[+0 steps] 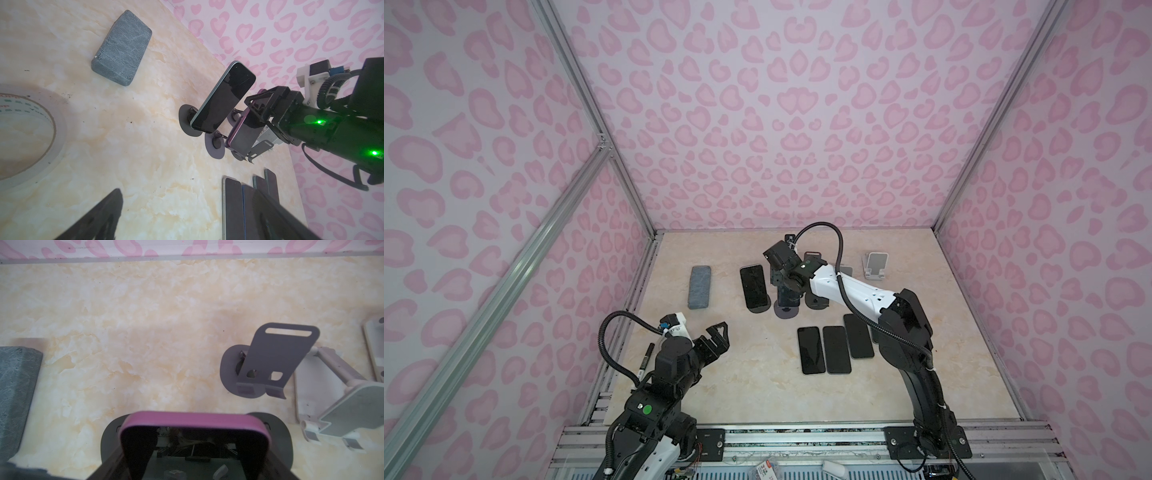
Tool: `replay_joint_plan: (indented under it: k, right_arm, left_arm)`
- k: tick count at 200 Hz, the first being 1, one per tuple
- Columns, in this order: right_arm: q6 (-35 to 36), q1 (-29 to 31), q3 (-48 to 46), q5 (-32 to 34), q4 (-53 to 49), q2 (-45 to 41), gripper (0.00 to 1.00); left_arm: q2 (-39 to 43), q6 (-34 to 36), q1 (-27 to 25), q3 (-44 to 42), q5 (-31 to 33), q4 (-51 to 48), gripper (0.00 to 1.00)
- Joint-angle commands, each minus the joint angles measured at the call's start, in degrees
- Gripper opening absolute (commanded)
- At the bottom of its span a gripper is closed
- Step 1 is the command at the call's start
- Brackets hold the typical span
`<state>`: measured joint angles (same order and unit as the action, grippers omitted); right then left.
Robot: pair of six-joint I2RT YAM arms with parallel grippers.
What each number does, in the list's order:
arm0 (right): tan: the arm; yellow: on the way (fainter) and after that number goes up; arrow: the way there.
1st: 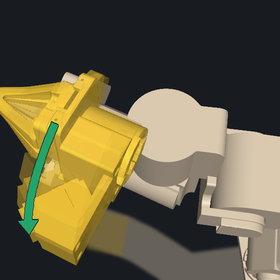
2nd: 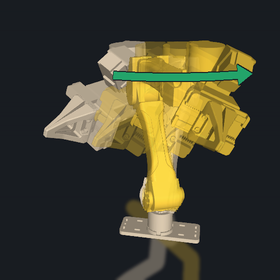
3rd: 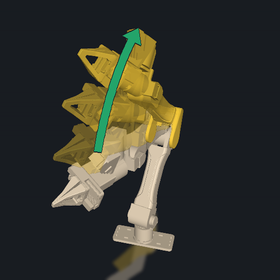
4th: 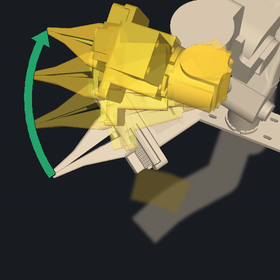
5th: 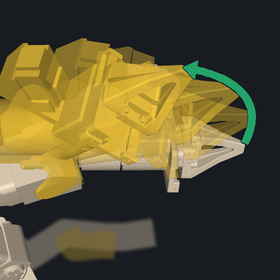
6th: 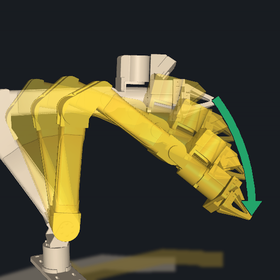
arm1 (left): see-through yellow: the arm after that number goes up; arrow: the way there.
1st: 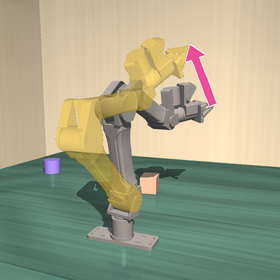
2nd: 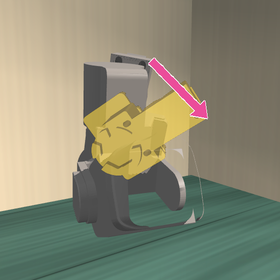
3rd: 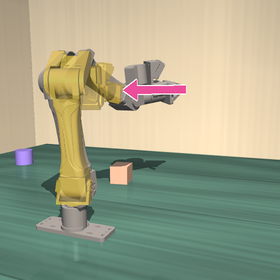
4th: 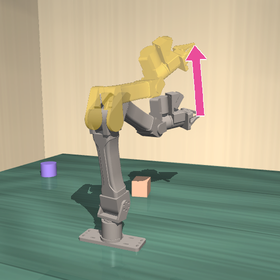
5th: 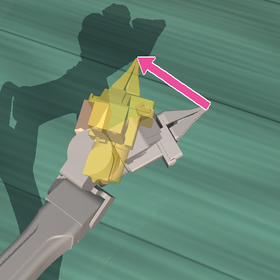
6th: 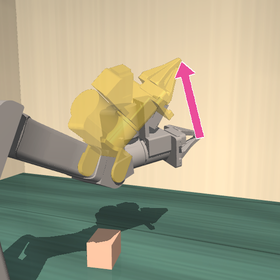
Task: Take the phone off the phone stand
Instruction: 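Lift the purple-edged phone off the dark stand with the right gripper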
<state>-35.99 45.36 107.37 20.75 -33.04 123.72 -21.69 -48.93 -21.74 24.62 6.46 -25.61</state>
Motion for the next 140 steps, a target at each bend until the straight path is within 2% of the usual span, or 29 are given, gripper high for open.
replay_joint_plan:
  k: [1,140]
  right_arm:
    - [0.8,0.0,-2.0,-0.2,4.3,-1.4,0.69]
    - [3.1,0.9,-9.3,0.3,8.6,-12.0,0.67]
  left_arm:
    - [0.0,0.5,0.0,-0.1,0.5,0.8,1.00]
    - [-0.8,-0.6,0.0,-0.1,0.1,1.4,1.00]
